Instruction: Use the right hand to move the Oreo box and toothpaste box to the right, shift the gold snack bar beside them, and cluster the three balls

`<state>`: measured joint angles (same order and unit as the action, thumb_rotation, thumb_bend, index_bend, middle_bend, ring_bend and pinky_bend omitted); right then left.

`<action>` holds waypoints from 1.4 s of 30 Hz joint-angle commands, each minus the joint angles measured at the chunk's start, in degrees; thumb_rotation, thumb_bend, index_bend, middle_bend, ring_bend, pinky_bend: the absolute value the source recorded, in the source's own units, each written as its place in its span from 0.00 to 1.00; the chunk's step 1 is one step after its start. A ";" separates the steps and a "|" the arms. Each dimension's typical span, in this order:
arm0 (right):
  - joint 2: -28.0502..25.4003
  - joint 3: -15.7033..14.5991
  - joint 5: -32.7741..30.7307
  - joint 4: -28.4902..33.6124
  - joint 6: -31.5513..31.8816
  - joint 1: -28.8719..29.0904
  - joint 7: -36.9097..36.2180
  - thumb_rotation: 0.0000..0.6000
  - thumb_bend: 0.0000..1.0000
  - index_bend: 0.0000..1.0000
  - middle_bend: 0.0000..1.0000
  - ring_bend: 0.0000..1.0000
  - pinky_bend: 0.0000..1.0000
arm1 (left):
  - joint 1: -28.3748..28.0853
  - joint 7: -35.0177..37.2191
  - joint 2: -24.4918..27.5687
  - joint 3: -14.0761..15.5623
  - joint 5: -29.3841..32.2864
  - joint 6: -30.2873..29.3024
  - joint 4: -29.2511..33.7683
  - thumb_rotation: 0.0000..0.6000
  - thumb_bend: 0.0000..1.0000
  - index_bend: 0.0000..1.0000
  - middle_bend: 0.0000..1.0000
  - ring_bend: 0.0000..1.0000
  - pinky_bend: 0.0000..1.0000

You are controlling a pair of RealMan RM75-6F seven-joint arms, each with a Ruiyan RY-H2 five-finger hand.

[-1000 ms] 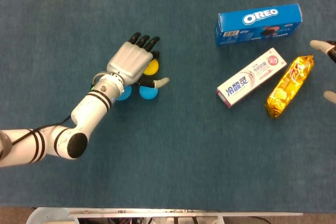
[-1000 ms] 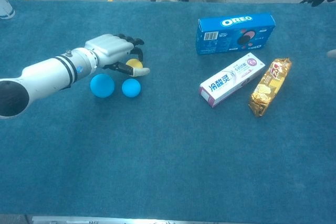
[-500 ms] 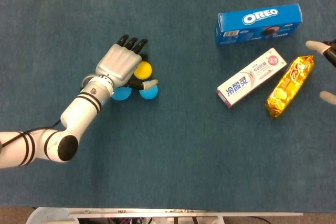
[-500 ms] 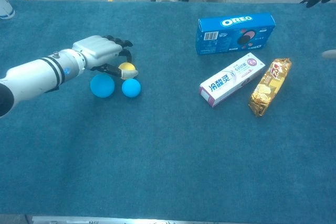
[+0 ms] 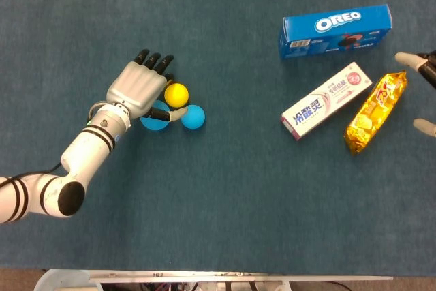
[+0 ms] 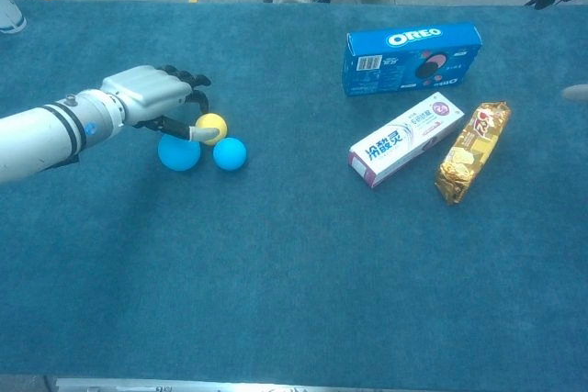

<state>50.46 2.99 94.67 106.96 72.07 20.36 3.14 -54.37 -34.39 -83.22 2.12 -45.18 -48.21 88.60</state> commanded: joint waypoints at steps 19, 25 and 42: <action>-0.45 -0.24 -4.96 -1.12 2.01 -3.31 0.67 1.00 0.00 0.20 0.33 0.29 0.53 | 12.08 16.90 14.03 -4.29 -14.63 -15.63 12.76 1.00 0.18 0.22 0.00 0.00 0.00; 0.14 -0.27 -6.50 -1.86 4.29 -5.36 0.55 1.00 0.00 0.20 0.33 0.29 0.53 | 17.79 20.86 17.81 -3.29 -18.25 -20.79 15.17 1.00 0.18 0.21 0.00 0.00 0.00; 3.13 -2.05 -6.34 -4.47 12.44 -12.52 2.72 1.00 0.00 0.20 0.33 0.30 0.53 | 36.39 30.36 17.73 1.08 -29.06 -38.66 14.31 1.00 0.17 0.21 0.01 0.00 0.00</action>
<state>53.36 1.08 88.21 102.68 84.19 8.18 5.67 -19.80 -5.20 -65.11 2.70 -72.48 -84.61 103.49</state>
